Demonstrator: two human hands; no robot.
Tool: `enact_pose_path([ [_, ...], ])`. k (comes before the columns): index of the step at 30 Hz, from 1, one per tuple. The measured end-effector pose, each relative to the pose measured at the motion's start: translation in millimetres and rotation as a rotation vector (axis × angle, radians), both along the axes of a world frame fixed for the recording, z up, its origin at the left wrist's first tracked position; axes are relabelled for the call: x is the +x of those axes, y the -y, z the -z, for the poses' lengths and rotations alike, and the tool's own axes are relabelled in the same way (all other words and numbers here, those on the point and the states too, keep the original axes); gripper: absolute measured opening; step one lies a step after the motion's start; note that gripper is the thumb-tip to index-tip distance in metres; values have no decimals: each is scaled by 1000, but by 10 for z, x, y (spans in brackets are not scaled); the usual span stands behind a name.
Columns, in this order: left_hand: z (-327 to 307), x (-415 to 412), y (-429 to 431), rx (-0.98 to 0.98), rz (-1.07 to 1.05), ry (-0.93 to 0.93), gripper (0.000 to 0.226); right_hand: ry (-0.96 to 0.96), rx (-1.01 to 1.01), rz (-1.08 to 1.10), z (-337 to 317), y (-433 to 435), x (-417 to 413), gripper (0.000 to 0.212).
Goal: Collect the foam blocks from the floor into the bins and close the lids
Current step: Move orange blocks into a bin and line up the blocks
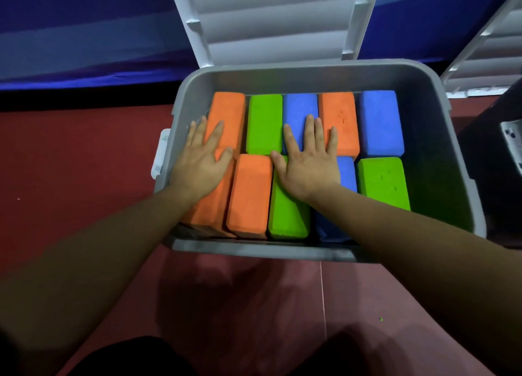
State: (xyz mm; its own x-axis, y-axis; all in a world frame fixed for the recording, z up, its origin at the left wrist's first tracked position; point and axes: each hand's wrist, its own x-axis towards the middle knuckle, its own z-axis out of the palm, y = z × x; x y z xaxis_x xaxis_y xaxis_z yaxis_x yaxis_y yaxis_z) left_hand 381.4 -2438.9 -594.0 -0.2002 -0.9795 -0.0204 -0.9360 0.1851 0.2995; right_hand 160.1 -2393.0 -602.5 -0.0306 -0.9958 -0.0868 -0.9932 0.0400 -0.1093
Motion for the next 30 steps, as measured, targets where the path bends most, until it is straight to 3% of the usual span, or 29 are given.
enact_pose_path([
  [3, 96, -68, -162, -181, 94, 78, 67, -25, -26, -12, 6, -15, 13, 75],
  [10, 155, -64, 39, -120, 59, 45, 72, 0, -27, -26, 4, -16, 66, 75],
  [15, 170, -67, -34, -210, 254, 114, 62, 0, -48, -27, 29, -11, 38, 75],
  [20, 129, -79, -22, -136, 233, 99, 66, 13, 39, -32, -63, 9, 32, 76],
  [25, -62, -152, -8, 83, 270, 179, 57, 302, 189, -84, -267, 74, -323, 63],
  [28, -233, -239, 123, 266, 363, 268, 67, 145, 199, -177, -272, 10, -581, 67],
  [30, -290, -301, 207, 277, 502, 312, 75, 134, 201, -177, -251, 2, -596, 66],
])
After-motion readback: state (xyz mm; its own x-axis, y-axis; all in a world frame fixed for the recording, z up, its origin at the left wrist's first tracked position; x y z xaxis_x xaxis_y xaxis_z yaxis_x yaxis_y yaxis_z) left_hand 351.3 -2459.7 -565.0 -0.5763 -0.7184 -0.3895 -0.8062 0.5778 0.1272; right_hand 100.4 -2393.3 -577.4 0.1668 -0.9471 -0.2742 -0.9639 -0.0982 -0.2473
